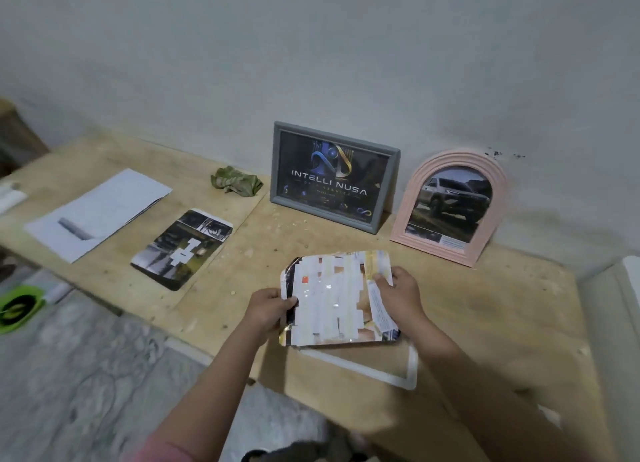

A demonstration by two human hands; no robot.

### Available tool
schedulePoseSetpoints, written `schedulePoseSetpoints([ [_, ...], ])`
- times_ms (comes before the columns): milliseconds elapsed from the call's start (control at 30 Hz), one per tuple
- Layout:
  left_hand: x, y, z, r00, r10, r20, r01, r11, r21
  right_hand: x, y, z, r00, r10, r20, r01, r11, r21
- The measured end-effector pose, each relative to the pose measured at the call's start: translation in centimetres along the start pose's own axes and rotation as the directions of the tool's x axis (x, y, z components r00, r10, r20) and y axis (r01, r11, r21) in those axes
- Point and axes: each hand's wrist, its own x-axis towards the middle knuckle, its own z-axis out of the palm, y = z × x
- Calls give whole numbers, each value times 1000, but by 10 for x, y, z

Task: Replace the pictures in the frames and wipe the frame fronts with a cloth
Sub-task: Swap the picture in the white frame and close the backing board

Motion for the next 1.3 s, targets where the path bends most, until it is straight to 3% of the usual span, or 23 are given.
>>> schedulePoseSetpoints([
  [133,3,-11,-50,991,-39,-125,25,994,-111,-6,-33,49,992,23,128,-28,999,36],
  [300,21,-27,-146,966,-97,-238,33,966,-258,-13,-85,137,962,-44,269,60,997,-54],
  [467,31,-32,-269,925,-156,-346,12,923,-385,-34,-155,264,897,-159,413,180,984,-13],
  [600,41,-25,-337,888,-180,-424,-27,898,-439,-40,-197,346,881,-181,437,222,974,-42],
  [900,125,10,-435,804,-154,-574,-56,942,-331,20,-279,474,891,-220,398,267,962,-64],
  [1100,195,38,-465,783,-142,-606,44,984,-173,78,-319,541,886,-204,417,284,949,-138],
  [1300,252,62,-482,749,-59,-660,54,998,-28,124,-336,590,888,-258,381,353,912,-206],
])
